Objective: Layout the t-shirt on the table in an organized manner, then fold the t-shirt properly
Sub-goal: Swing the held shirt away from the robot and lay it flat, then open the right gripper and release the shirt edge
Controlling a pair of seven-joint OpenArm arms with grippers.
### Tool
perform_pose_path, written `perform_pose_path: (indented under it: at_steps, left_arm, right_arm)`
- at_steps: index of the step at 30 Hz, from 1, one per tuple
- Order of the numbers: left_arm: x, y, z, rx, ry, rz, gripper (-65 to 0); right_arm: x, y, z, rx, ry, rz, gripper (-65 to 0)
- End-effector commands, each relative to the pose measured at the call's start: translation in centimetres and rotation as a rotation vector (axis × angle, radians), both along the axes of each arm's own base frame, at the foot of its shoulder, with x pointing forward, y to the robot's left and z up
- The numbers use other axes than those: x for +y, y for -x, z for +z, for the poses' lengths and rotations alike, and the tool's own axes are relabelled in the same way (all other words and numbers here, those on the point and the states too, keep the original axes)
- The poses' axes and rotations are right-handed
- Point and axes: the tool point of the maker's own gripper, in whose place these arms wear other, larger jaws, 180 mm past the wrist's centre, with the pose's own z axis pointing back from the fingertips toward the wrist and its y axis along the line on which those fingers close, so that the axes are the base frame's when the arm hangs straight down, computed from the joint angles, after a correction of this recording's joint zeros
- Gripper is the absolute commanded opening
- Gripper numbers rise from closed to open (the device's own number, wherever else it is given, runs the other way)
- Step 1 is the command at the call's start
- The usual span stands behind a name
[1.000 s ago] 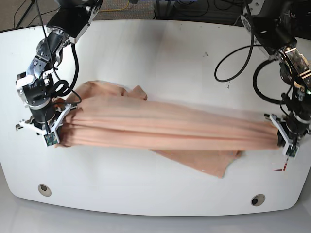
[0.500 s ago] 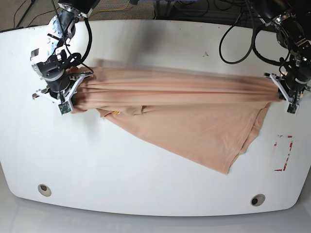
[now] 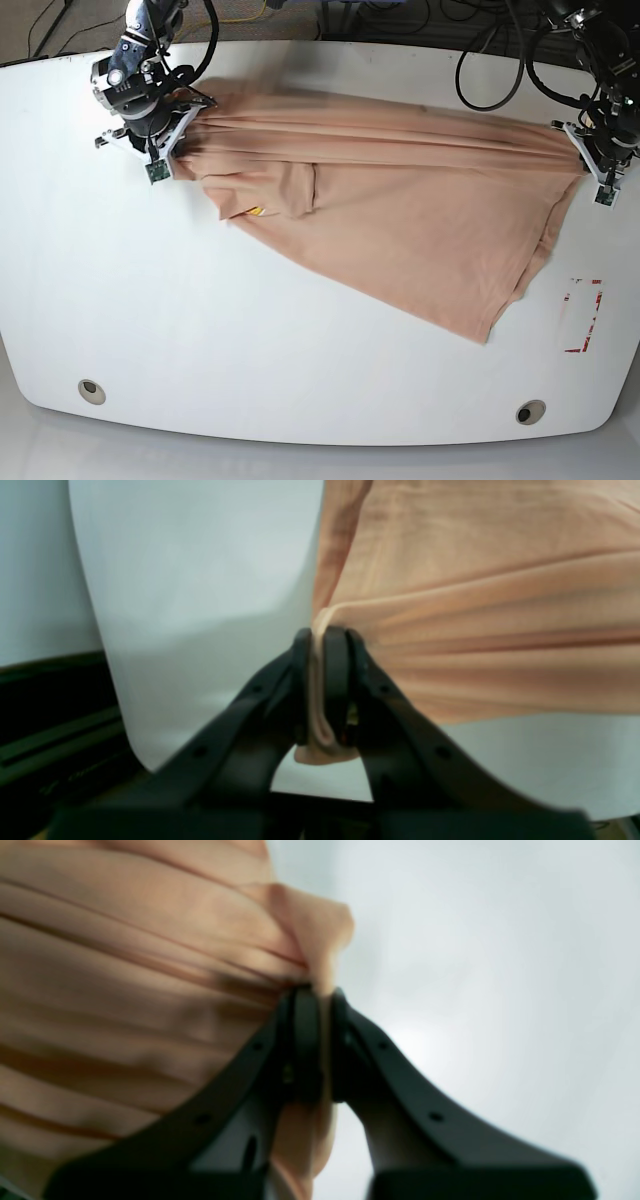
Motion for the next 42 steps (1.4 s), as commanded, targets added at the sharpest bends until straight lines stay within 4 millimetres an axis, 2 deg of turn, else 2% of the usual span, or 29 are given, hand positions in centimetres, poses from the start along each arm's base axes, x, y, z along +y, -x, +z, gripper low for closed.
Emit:
perform_pose_path:
  at_steps: [1, 4, 6, 9, 12, 14, 25, 32, 42]
  left_arm:
    - [1.6, 0.1, 1.2, -0.002, -0.065, 0.031, -64.9]
    - [1.7, 0.2, 1.2, 0.0, -0.066, 0.032, -58.9]
    - [1.6, 0.2, 1.1, 0.001, -0.066, 0.031, -52.2]
    - [1.6, 0.1, 1.2, 0.0, -0.066, 0.031, -38.3]
    - [1.7, 0.0, 1.3, -0.004, -0.067, 0.032, -27.9]
    - [1.7, -0.1, 1.4, -0.007, -0.068, 0.031, -25.6]
    - [1.6, -1.6, 2.5, -0.055, -0.067, 0.034, -26.4]
    - [1.6, -1.6, 2.5, -0.057, -0.067, 0.034, -26.4]
    - [1.7, -1.7, 2.5, -0.058, -0.068, 0.033, -26.4]
  right_arm:
    - [-1.1, 0.6, 0.3, 0.006, 0.041, -0.037, -49.0]
    - [-0.6, 1.0, 0.0, 0.014, 0.028, -0.041, -36.8]
    - [-0.5, 1.2, -0.1, 0.018, 0.023, -0.043, -30.0]
    - [-0.6, 1.2, -0.1, 0.017, 0.02, -0.049, -21.2]
    - [-1.4, 1.3, 0.0, 0.012, 0.027, -0.073, -19.0]
    - [-1.6, 1.1, 0.2, 0.002, 0.024, -0.083, -19.0]
    - [0.9, -0.6, 1.5, -0.107, -0.155, -0.061, -19.0]
    - [2.7, -0.3, 1.7, -0.137, -0.273, -0.049, -19.0]
    - [4.3, 1.5, 1.7, -0.14, -0.401, -0.041, -19.0]
